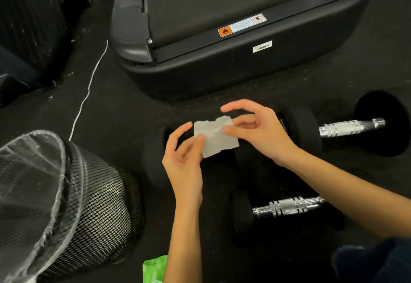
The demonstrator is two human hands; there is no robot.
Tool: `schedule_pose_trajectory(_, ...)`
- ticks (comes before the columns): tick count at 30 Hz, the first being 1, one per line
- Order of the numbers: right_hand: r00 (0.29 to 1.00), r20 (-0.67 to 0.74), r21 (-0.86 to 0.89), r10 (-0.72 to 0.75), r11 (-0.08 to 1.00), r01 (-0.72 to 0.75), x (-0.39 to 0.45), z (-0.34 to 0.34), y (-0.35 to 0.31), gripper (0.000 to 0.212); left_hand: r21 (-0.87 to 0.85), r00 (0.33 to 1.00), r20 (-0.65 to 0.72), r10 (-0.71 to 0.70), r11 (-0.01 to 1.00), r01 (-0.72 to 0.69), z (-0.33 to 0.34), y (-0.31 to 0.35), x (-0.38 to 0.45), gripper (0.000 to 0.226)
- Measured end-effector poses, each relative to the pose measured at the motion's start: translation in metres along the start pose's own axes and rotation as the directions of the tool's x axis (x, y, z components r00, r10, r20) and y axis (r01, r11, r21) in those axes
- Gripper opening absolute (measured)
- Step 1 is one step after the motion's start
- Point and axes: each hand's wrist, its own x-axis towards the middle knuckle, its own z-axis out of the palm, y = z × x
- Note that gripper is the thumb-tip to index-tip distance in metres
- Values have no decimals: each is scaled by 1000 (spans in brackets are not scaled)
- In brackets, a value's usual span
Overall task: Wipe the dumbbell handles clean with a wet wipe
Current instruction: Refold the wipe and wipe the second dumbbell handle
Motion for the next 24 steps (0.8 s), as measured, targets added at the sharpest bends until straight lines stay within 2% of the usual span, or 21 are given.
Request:
schedule_pose_trajectory(3, 995, 42, -121, -94, 988, 98, 0, 0, 4, 35, 215, 978, 82, 191, 955, -204, -4, -2, 3, 32)
schedule_pose_trajectory(6, 988, 41, -187, -150, 970, 155, -1, 1, 5, 35, 395, 948, 112, 297, 862, -317, -6, -6, 4, 34)
schedule_pose_trajectory(9, 982, 38, -160, -188, 968, 191, 0, 2, 5, 38, 403, 931, 97, 353, 841, -361, -6, -7, 5, 37)
schedule_pose_trajectory(14, 971, -37, -287, -238, 933, 218, -1, 6, 6, 39, 374, 937, 31, 348, 865, -334, 0, -6, 3, 36)
schedule_pose_trajectory(17, 964, -28, -397, -265, 888, 233, -1, 7, 5, 26, 417, 928, 20, 373, 840, -346, 4, -6, -1, 26)
schedule_pose_trajectory(19, 960, 26, -433, -280, 862, 263, 3, 4, 3, 15, 450, 917, 90, 389, 805, -386, -1, -6, 2, 18)
schedule_pose_trajectory(21, 968, 91, -431, -234, 867, 251, 8, -1, 2, 10, 435, 914, 188, 360, 804, -406, -11, -8, 12, 14)
schedule_pose_trajectory(22, 971, 129, -409, -200, 881, 236, 11, -4, 1, 8, 384, 923, 236, 305, 843, -377, -15, -7, 17, 12)
schedule_pose_trajectory(24, 969, 192, -359, -154, 908, 216, 15, -6, -1, 7, 221, 935, 334, 120, 954, -202, -20, -6, 22, 14)
